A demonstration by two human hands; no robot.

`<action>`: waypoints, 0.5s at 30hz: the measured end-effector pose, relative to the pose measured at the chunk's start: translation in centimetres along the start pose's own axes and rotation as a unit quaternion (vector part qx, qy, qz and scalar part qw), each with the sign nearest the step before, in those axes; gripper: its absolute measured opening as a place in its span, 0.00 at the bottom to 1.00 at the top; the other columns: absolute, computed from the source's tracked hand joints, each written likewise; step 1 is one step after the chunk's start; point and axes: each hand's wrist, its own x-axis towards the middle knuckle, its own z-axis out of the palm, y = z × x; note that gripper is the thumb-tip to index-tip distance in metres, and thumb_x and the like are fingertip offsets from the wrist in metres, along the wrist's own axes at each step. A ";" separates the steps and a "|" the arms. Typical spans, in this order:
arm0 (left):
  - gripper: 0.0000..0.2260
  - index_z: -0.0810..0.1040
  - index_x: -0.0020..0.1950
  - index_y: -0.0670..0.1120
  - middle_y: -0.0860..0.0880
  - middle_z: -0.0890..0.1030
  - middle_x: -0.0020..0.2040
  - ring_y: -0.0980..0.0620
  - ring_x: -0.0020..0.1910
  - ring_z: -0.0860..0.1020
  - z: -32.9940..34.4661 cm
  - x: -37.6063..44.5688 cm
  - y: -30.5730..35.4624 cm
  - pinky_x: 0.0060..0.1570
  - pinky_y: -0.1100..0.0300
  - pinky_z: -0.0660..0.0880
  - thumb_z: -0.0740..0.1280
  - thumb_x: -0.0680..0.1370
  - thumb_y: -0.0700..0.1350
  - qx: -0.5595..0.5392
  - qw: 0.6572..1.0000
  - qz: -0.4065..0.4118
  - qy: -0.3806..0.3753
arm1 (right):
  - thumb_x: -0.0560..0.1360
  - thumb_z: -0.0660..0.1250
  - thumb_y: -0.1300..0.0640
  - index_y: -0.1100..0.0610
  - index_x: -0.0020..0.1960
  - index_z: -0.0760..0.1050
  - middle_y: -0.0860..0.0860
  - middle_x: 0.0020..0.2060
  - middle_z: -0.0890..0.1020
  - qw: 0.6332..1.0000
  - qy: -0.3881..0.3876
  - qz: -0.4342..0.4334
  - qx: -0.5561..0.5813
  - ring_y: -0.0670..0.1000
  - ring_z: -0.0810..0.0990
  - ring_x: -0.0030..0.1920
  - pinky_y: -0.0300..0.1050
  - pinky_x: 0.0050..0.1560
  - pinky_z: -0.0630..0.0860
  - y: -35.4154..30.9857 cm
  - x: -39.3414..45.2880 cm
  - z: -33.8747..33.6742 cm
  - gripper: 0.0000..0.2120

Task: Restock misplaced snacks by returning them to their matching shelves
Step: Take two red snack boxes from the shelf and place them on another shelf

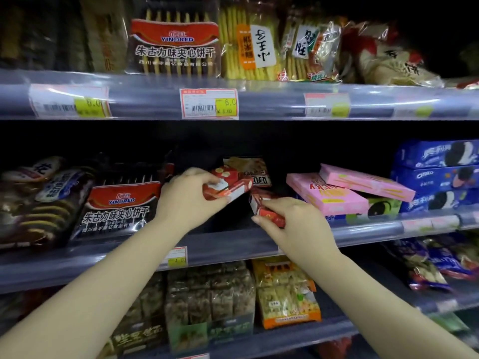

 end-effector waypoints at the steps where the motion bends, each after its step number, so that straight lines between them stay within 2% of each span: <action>1: 0.19 0.81 0.55 0.57 0.56 0.78 0.59 0.51 0.56 0.78 -0.5 -0.1 0.3 0.55 0.52 0.75 0.70 0.66 0.63 -0.010 1.000 -0.007 0.001 | 0.74 0.67 0.42 0.54 0.60 0.81 0.51 0.53 0.85 1.000 -0.005 -0.014 0.003 0.53 0.81 0.54 0.51 0.55 0.76 -0.1 -0.3 -0.2 0.21; 5: 0.22 0.80 0.55 0.58 0.57 0.77 0.58 0.52 0.56 0.77 -0.8 -2.6 1.0 0.55 0.51 0.75 0.66 0.66 0.66 -0.004 0.999 -0.018 -0.039 | 0.71 0.68 0.39 0.52 0.58 0.82 0.47 0.53 0.85 0.998 -0.022 -0.049 0.018 0.51 0.80 0.56 0.53 0.58 0.75 -0.7 -2.5 -0.6 0.21; 8: 0.20 0.78 0.59 0.57 0.56 0.75 0.62 0.50 0.61 0.75 0.0 -4.6 1.0 0.59 0.47 0.73 0.69 0.70 0.63 -0.023 0.998 -0.044 -0.031 | 0.72 0.65 0.38 0.49 0.55 0.82 0.45 0.51 0.83 0.995 -0.020 -0.009 0.096 0.47 0.77 0.56 0.46 0.58 0.74 -0.9 -3.0 -0.8 0.20; 12: 0.19 0.78 0.60 0.56 0.56 0.74 0.64 0.48 0.63 0.72 -0.2 -5.4 0.9 0.63 0.46 0.69 0.65 0.73 0.63 -0.049 0.997 -0.058 -0.015 | 0.73 0.72 0.53 0.53 0.45 0.84 0.46 0.43 0.82 0.989 0.012 0.040 0.144 0.46 0.78 0.48 0.46 0.53 0.76 -0.5 -2.3 -0.5 0.05; 13: 0.18 0.77 0.61 0.56 0.55 0.73 0.64 0.47 0.64 0.72 -0.3 -5.4 0.9 0.64 0.45 0.68 0.64 0.75 0.61 -0.061 0.996 -0.066 -0.023 | 0.72 0.72 0.55 0.53 0.47 0.83 0.46 0.45 0.81 0.988 0.014 0.056 0.146 0.46 0.78 0.49 0.44 0.53 0.76 -0.5 -2.2 -0.4 0.04; 15: 0.17 0.75 0.64 0.55 0.55 0.71 0.67 0.45 0.67 0.69 -0.2 -5.4 0.9 0.66 0.46 0.66 0.65 0.77 0.57 -0.054 0.995 -0.072 -0.036 | 0.72 0.73 0.53 0.51 0.55 0.80 0.46 0.51 0.78 0.986 0.010 0.081 0.146 0.46 0.74 0.56 0.37 0.55 0.70 -0.5 -2.3 0.0 0.12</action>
